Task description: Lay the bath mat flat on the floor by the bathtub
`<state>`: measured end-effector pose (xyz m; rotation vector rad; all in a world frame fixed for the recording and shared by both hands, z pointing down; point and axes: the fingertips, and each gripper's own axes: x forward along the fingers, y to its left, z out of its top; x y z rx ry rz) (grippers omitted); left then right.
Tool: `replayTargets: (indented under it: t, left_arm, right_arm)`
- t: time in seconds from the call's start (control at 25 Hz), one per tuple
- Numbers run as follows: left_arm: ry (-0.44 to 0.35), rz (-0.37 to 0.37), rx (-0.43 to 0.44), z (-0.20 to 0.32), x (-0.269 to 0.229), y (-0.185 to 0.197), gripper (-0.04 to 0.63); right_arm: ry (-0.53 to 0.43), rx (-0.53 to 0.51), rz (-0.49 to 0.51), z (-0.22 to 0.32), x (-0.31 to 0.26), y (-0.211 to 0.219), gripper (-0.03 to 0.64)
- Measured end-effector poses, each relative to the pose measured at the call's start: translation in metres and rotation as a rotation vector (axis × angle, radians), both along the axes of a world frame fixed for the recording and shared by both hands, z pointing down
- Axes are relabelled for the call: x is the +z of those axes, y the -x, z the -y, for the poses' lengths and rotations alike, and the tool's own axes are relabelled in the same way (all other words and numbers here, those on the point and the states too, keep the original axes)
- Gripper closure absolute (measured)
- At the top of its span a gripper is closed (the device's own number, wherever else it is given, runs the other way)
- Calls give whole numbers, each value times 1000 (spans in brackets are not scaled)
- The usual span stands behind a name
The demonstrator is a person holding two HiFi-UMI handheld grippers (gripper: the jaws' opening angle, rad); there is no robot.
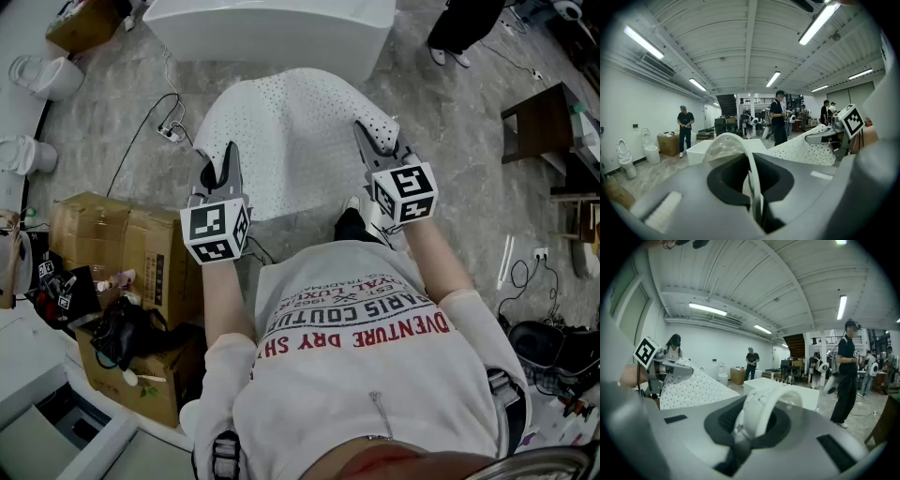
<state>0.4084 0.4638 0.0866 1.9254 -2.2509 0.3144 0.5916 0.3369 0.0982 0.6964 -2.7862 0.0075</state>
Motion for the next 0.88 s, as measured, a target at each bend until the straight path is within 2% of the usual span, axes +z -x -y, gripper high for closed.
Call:
replayTargets:
  t: [0.56,0.88]
  left_arm:
    - [-1,-13,-21,-26,5,18,577]
    - [43,-66,-61,-32,30,52,577]
  right_arm:
    - [51,17,3,-14,10,13,603]
    - [108,-40,-43,-15,35,56,603]
